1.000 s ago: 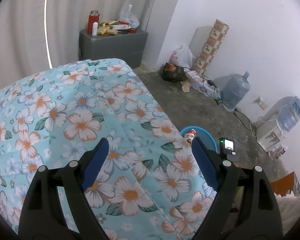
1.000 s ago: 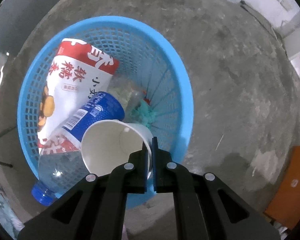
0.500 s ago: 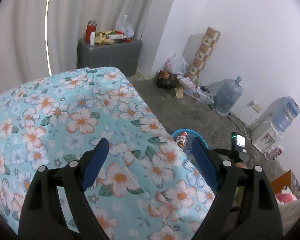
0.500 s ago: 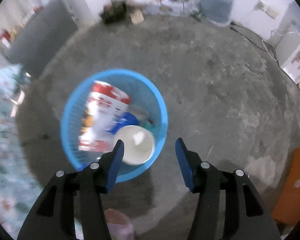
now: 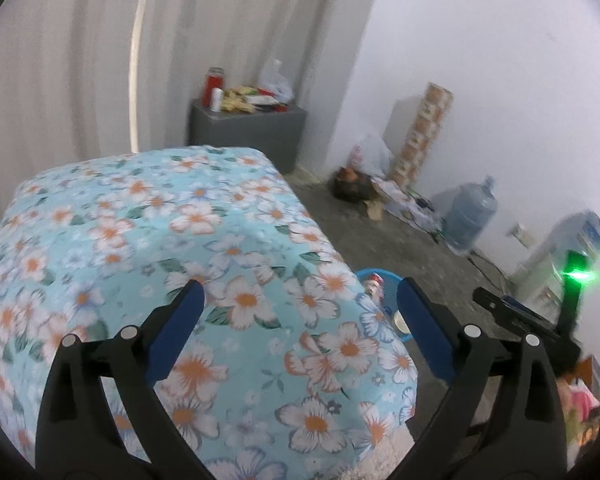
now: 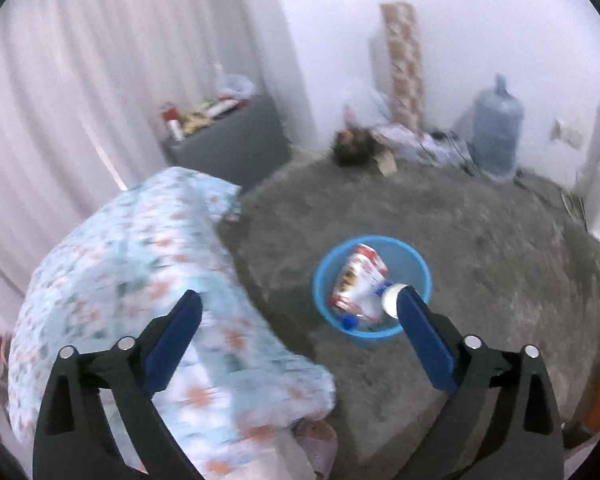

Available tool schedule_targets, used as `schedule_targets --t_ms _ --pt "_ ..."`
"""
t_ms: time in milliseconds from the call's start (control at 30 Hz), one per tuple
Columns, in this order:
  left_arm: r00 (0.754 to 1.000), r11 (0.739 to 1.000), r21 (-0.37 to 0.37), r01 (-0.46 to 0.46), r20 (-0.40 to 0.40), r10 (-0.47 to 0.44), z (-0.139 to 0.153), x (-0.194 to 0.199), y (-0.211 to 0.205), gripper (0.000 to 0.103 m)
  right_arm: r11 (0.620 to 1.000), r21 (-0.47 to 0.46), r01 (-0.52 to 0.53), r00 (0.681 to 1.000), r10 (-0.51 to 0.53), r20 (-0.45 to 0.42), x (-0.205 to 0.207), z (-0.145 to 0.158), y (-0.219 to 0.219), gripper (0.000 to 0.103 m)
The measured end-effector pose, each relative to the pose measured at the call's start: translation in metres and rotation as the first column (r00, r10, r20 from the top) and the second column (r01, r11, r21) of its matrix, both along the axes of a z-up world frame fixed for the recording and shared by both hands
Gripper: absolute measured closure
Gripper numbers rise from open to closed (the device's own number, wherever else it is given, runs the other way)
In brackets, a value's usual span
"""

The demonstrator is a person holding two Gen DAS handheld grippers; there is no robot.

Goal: Collect trash

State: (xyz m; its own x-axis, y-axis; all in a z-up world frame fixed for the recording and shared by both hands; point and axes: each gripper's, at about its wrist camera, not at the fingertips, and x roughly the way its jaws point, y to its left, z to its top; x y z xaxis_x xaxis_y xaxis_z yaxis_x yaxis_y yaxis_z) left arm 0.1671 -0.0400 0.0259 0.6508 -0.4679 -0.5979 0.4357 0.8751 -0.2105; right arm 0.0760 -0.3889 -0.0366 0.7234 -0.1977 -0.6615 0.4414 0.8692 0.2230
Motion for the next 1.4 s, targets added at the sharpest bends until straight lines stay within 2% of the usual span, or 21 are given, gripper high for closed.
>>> schedule_targets --t_ms 100,167,267,400,500,600,733,1000,1400 --pt "0.994 0.994 0.042 -0.106 0.031 0.104 0.0 -0.015 0.008 0.009 0.998 -0.018 -0.057 0.998 0.058 0.032 0.001 0.022 0.031 0.007" --pt "0.987 0.986 0.069 -0.155 0.06 0.151 -0.002 -0.023 0.014 0.009 0.996 -0.059 -0.067 0.997 0.068 0.027 0.0 0.033 0.048 0.007" --pt "0.972 0.964 0.151 -0.218 0.124 0.201 -0.007 -0.038 0.016 0.009 0.986 -0.147 -0.084 0.996 0.087 0.011 -0.005 0.047 0.072 0.007" --pt "0.97 0.95 0.2 -0.242 0.07 0.232 -0.017 -0.047 0.018 0.009 0.971 -0.221 -0.089 0.996 0.08 -0.05 -0.012 0.047 0.093 0.007" --pt "0.954 0.923 0.247 -0.295 0.026 0.298 -0.038 -0.052 0.019 0.009 0.964 -0.247 -0.1 0.99 0.072 -0.121 -0.018 0.032 0.101 0.007" --pt "0.948 0.912 0.281 -0.299 -0.026 0.318 -0.055 -0.054 0.019 0.009 0.959 -0.259 -0.114 0.983 0.072 -0.167 -0.024 0.015 0.107 0.007" --pt "0.935 0.907 0.299 -0.297 -0.1 0.339 -0.069 -0.053 0.022 0.009 0.963 -0.247 -0.106 0.98 0.059 -0.188 -0.026 0.004 0.106 0.007" --pt "0.913 0.884 0.315 -0.345 -0.104 0.394 -0.071 -0.05 0.027 0.009 0.957 -0.27 -0.103 0.977 0.046 -0.208 -0.025 0.003 0.1 0.007" --pt "0.918 0.881 0.358 -0.308 -0.13 0.374 -0.079 -0.055 0.018 0.009 0.948 -0.275 -0.158 0.963 0.087 -0.256 -0.025 -0.004 0.103 0.007"
